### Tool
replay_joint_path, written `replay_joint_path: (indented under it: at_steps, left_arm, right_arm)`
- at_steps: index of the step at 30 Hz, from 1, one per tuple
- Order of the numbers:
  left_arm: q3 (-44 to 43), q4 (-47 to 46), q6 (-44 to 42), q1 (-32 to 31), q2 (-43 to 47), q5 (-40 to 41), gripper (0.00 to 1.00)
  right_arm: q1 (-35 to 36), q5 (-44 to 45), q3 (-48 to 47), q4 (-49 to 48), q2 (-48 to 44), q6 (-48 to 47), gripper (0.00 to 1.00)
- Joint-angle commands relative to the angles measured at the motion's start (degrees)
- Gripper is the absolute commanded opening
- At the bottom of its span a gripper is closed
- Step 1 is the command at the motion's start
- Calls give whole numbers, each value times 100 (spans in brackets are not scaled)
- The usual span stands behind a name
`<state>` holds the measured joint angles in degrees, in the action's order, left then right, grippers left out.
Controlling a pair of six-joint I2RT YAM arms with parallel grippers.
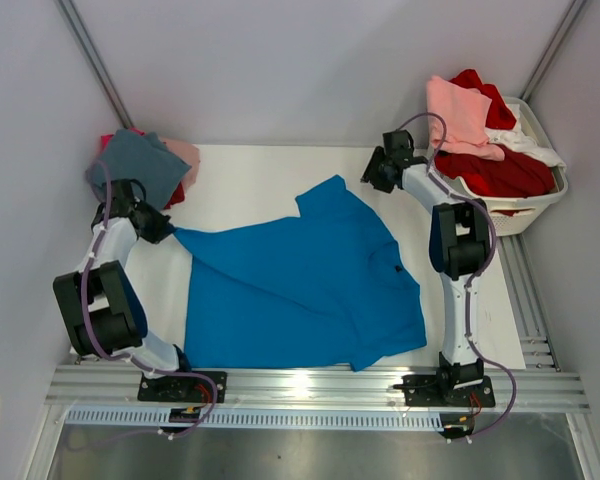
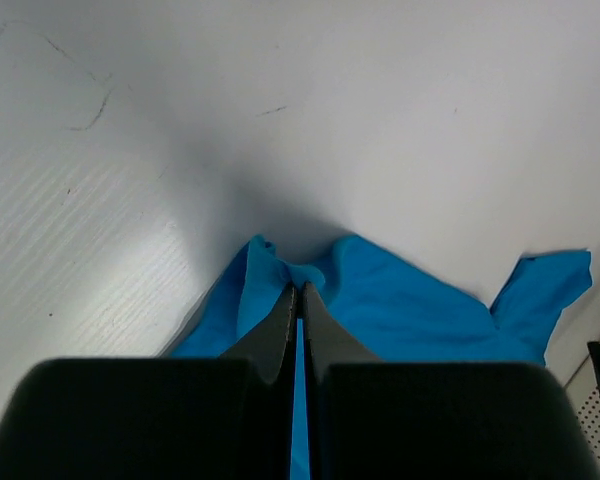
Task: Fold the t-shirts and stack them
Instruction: Flatten out the tshirt
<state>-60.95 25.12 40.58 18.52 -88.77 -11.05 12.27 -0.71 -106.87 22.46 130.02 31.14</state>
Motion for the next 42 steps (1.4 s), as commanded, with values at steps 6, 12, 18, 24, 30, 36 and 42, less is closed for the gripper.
replay_joint_path:
  at_steps: [6, 12, 18, 24, 30, 36, 42]
  left_arm:
    - [162, -122, 20, -77, 440, 6, 1]
    - [215, -113, 47, -95, 518, -11, 1]
    - [311, -148, 38, -103, 598, -11, 1]
    - [347, -139, 3, -95, 651, 15, 1]
    - [338, -183, 29, -103, 607, -46, 1]
    - [321, -201, 55, -130, 738, -55, 1]
    - [93, -52, -49, -323, 1010, 84, 1]
  right_arm:
    - [240, -930, -994, 295, 1122, 235, 55]
    - [355, -1589, -844, -451, 1316, 674, 61]
    - [425, -2056, -967, -883, 1605, 1070, 61]
    - [566, -2012, -1380, -699, 1949, 1070, 30]
    - [697, -1215, -1390, -172, 1678, 440, 0]
    - [838, 60, -610, 31, 632, -467, 0]
    - [944, 2151, 280, -5, -1275, -1574, 0]
